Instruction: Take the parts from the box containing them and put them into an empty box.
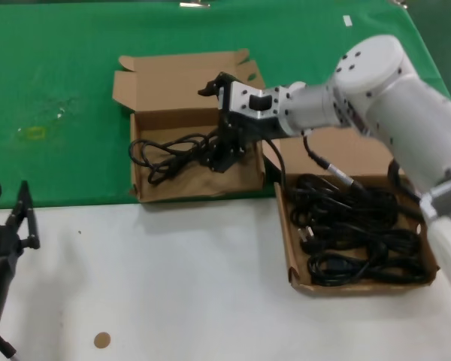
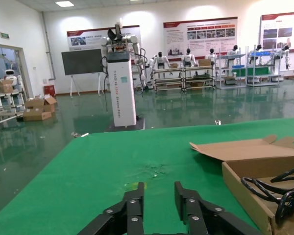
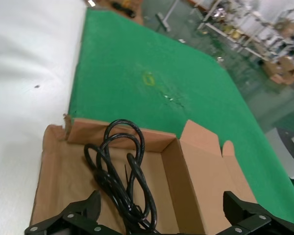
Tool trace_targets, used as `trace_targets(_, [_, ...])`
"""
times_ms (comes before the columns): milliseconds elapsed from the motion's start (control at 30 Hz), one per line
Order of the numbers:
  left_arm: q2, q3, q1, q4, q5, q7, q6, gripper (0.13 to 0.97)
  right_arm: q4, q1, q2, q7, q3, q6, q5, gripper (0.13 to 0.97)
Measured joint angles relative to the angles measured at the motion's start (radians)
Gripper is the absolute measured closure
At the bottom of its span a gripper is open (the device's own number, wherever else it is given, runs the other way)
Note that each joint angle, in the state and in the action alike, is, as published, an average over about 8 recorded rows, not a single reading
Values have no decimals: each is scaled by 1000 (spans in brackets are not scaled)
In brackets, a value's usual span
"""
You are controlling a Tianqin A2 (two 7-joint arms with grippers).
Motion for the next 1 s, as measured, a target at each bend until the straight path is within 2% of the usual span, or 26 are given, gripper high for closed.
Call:
trace_targets(133, [0, 0, 0, 0, 0, 0, 0, 838, 79, -75, 14, 29, 26, 45, 23, 261])
trace_targets(300, [0, 0, 0, 0, 0, 0, 0, 735, 181, -172, 32, 66, 58, 103, 53, 183])
trace_targets(433, [0, 0, 0, 0, 0, 0, 0, 673, 263, -249, 46, 96, 85, 150, 77, 163])
trace_targets(700, [0, 0, 0, 0, 0, 0, 0, 449, 424, -402, 74, 155, 137, 242, 125, 130])
trace_targets(833, [0, 0, 0, 0, 0, 0, 0, 449, 506, -480, 88, 184, 164, 289, 149, 130])
trace_targets(1000, [0, 0, 0, 0, 0, 0, 0, 338, 608, -576, 106, 221, 197, 347, 179, 129])
